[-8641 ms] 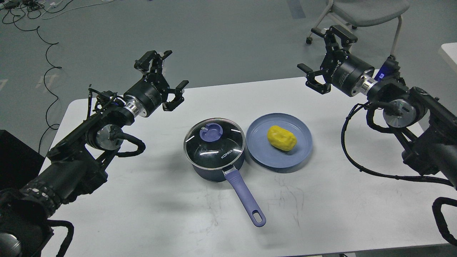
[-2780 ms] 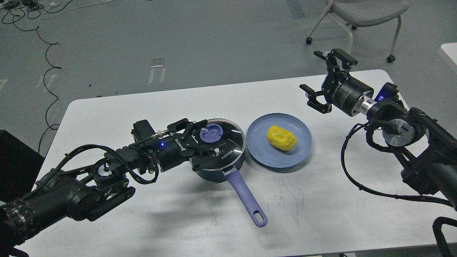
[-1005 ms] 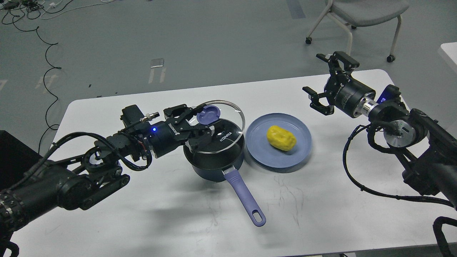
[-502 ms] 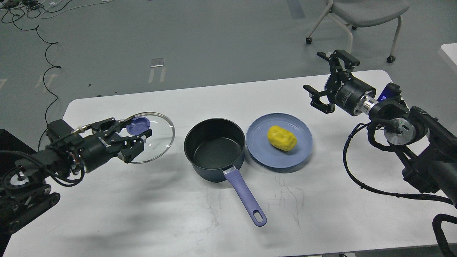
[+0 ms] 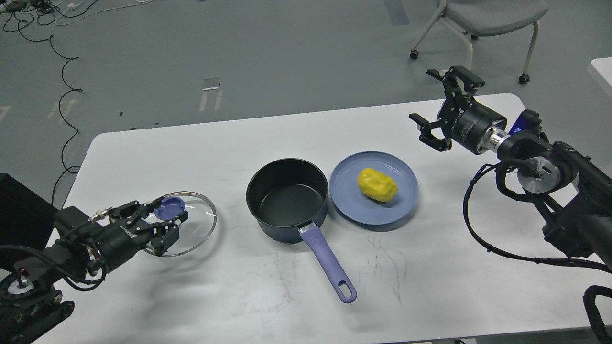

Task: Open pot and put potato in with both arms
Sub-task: 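Set the glass lid on the table beside the pot and release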

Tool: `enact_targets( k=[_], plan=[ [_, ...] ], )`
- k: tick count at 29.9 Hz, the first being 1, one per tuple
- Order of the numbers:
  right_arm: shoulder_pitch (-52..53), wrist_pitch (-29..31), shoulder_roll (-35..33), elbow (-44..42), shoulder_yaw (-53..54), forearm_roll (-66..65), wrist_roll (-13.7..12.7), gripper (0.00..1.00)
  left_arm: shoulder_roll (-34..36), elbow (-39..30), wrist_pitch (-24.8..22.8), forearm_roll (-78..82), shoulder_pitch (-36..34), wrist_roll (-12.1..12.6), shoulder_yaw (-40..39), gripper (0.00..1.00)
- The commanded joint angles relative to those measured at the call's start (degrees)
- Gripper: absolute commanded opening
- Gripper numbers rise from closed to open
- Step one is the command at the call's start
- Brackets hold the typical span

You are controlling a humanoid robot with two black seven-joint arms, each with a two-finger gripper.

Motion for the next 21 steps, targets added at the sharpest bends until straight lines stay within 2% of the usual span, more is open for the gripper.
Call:
enact_targets(
  k=[1,10,15,17,18,20,21],
  plan=[
    [-0.1,0.0,-0.5,0.1,0.0,0.0,0.0,1.0,-3.5,5.1,0.0,0.0,0.1,0.0,0.0,0.55],
    [-0.2,0.0,-1.0,0.1,-0.1,0.0,0.0,1.0,-7.0,9.7,0.0,-0.1,0.1,0.0,0.0,0.58],
    [-0.2,0.0,-0.9,0.1,-0.1,0.0,0.0,1.0,-8.7,11.4,0.0,-0.4,0.1,0.0,0.0,0.63],
    [-0.2,0.0,-0.9,0.0,-0.1,0.0,0.0,1.0,-9.1,11.9,0.0,-1.1,0.1,0.0,0.0,0.69],
    [-0.2,0.0,-0.9,0.1,-0.1,0.0,0.0,1.0,-9.2,12.0,0.0,-2.0,0.1,0.0,0.0,0.78],
    [-0.2,0.0,-1.0,0.1,-0.1,0.0,0.0,1.0,-9.1,12.1,0.0,-3.7,-0.1,0.0,0.0,0.84],
    [-0.2,0.0,-1.0,0.1,-0.1,0.0,0.0,1.0,-9.1,12.0,0.0,-4.8,-0.2,0.0,0.0,0.92]
  ],
)
